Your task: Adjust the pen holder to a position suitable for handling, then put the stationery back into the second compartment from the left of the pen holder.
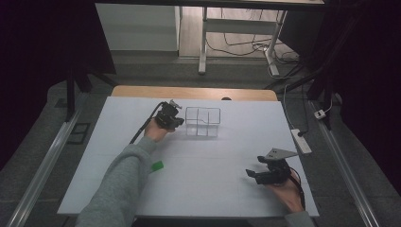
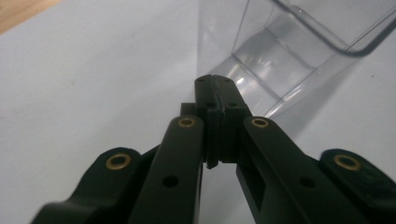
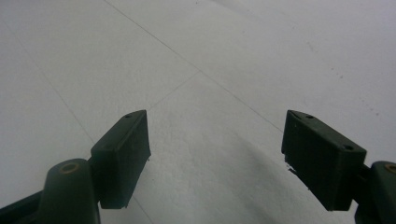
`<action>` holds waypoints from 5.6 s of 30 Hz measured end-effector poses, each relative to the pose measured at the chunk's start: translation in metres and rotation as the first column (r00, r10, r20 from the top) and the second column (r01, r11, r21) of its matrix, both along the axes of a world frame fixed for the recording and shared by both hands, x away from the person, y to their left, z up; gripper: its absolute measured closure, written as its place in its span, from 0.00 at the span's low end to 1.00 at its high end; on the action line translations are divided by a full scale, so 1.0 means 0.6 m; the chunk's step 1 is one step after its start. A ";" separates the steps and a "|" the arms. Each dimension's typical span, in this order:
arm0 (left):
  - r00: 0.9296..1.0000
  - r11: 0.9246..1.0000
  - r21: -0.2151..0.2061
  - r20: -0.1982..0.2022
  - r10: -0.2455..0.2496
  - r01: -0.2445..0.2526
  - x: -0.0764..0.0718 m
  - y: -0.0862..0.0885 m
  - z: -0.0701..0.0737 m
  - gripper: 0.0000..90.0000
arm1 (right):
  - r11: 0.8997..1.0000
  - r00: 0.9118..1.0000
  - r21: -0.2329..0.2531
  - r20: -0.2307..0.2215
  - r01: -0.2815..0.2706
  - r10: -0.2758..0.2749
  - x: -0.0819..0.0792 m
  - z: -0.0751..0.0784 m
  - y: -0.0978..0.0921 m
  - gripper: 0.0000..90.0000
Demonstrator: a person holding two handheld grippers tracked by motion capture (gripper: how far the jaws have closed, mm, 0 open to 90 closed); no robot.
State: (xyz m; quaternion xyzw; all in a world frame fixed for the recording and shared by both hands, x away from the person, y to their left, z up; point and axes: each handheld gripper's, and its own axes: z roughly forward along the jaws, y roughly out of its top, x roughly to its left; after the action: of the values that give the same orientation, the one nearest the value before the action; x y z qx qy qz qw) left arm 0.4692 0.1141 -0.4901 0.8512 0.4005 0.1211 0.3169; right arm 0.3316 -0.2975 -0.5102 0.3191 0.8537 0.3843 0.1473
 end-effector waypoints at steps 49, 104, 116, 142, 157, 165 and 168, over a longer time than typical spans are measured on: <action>0.985 0.987 0.015 -0.069 -0.160 0.162 -0.219 0.107 0.040 0.39 | 1.000 1.000 -0.002 0.012 0.004 -0.004 -0.004 0.002 0.000 0.25; 0.948 0.942 0.203 -0.226 -0.222 0.269 -0.223 0.070 -0.039 0.73 | 1.000 1.000 -0.012 0.005 -0.005 0.006 -0.004 0.000 0.002 0.25; 0.959 0.952 0.166 -0.166 -0.230 0.257 -0.228 0.078 -0.032 0.74 | 1.000 1.000 -0.006 0.006 -0.003 0.003 -0.003 0.000 0.000 0.25; 0.987 0.988 0.006 -0.040 -0.154 0.154 -0.221 0.133 0.049 0.74 | 1.000 1.000 -0.006 0.011 0.000 0.000 -0.004 0.001 0.000 0.25; 0.993 0.992 -0.071 0.064 -0.100 0.104 -0.214 0.151 0.096 0.74 | 1.000 1.000 -0.007 0.014 0.004 -0.004 -0.004 0.002 0.000 0.25; 0.993 0.987 -0.150 0.105 -0.046 0.062 -0.202 0.156 0.107 0.74 | 1.000 1.000 -0.007 0.016 0.005 -0.005 -0.004 0.002 0.000 0.25; 0.991 0.982 -0.186 0.130 -0.022 0.046 -0.197 0.159 0.113 0.74 | 1.000 1.000 -0.008 0.015 0.005 -0.005 -0.004 0.002 0.000 0.25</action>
State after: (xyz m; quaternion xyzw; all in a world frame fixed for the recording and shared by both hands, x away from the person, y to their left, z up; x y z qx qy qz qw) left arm 0.3508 0.2093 -0.4224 0.8147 0.3747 0.1312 0.4228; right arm 0.3290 -0.2974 -0.5091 0.3176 0.8533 0.3830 0.1560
